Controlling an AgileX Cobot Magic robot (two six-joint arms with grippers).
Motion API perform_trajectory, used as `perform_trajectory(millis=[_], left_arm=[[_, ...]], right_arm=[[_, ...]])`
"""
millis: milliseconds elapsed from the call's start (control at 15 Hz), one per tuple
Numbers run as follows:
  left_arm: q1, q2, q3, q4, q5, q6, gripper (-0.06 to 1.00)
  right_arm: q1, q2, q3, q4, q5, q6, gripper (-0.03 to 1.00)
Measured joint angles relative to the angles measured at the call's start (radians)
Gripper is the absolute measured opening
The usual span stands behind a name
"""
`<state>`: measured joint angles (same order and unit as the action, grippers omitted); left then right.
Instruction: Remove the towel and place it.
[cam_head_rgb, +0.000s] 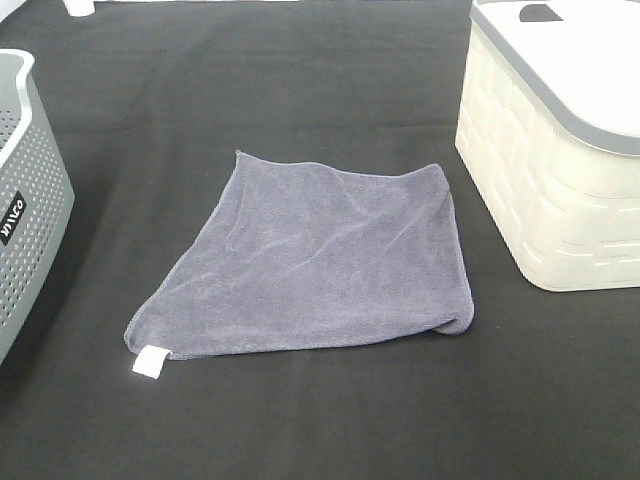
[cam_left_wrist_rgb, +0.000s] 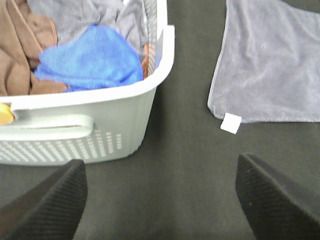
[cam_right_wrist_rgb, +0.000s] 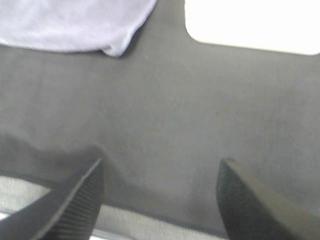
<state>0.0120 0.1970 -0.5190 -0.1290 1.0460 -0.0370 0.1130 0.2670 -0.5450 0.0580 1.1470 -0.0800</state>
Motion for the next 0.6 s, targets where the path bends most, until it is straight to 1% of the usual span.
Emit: perform_trajectory(millis=[333, 467, 600], left_arm=[[0.0, -0.185, 0.0, -0.003, -0.007, 0.043, 0.76], [0.0, -0.202, 0.0, -0.003, 0.0, 0.052, 0.76], [0.0, -0.203, 0.004, -0.003, 0.001, 0.059, 0.76]], right_arm=[[0.0, -0.174, 0.002, 0.019, -0.001, -0.015, 0.65], [0.0, -0.248, 0.002, 0.019, 0.001, -0.015, 0.65], [0.0, -0.271, 0.002, 0.019, 0.003, -0.015, 0.65]])
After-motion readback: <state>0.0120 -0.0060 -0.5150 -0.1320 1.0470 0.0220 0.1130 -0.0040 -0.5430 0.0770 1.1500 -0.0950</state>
